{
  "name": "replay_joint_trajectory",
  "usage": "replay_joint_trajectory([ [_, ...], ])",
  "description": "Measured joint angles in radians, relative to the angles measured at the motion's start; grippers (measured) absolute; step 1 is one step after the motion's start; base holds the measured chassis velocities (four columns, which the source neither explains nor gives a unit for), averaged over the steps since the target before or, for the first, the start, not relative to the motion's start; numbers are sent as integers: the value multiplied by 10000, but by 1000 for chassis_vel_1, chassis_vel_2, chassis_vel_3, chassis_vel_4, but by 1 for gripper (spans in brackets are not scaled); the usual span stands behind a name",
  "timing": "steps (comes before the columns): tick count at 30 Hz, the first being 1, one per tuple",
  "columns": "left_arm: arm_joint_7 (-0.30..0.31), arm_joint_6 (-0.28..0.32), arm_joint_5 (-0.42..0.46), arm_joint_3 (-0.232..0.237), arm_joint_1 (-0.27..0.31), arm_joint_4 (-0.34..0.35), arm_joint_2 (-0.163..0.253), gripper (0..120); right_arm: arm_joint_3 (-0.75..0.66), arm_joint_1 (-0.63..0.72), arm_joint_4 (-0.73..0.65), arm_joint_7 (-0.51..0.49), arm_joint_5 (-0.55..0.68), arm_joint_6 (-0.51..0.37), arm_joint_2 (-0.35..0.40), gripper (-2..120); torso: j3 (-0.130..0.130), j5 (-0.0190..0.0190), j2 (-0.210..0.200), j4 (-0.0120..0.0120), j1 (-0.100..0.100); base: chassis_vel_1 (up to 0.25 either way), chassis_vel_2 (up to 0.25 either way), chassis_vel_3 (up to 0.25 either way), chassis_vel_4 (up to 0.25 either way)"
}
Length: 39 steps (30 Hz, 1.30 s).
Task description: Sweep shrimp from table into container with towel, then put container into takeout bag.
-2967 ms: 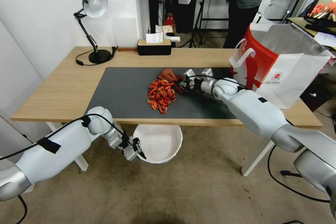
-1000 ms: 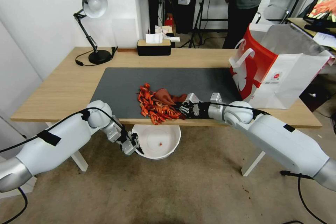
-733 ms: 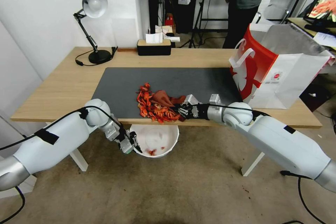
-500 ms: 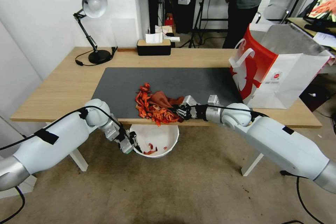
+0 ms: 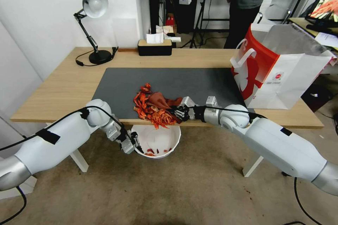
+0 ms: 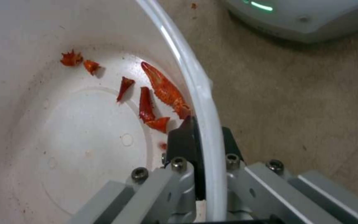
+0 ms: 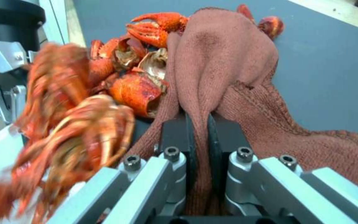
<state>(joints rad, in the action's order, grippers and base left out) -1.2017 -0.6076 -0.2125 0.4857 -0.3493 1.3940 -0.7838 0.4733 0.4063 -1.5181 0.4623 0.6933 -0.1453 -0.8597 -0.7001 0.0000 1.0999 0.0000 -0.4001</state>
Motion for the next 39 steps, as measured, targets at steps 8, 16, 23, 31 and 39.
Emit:
replay_joint_trajectory([
  [8,-2,-41,12,-1,22,-67,-11,0,-222,372,-355,-101,-44,-30,19,5,0,1,-1,2,0,0,0,0,0],
  [16,-3,-46,26,-4,62,-106,-31,0,-416,660,-749,-105,-60,-56,244,5,2,0,-1,1,0,0,0,0,0],
  [23,-3,-46,39,31,108,-145,-70,0,-773,1030,-1100,-119,-62,-52,522,5,1,0,-2,-2,0,0,0,0,0],
  [31,-6,-41,51,55,155,-135,12,0,-1112,1215,-1263,-151,-52,-4,644,5,1,0,-1,0,1,0,0,0,0],
  [39,-8,-36,55,-6,146,-154,68,0,-1435,1284,-1443,-160,58,45,796,5,1,0,0,-1,0,0,0,0,0],
])
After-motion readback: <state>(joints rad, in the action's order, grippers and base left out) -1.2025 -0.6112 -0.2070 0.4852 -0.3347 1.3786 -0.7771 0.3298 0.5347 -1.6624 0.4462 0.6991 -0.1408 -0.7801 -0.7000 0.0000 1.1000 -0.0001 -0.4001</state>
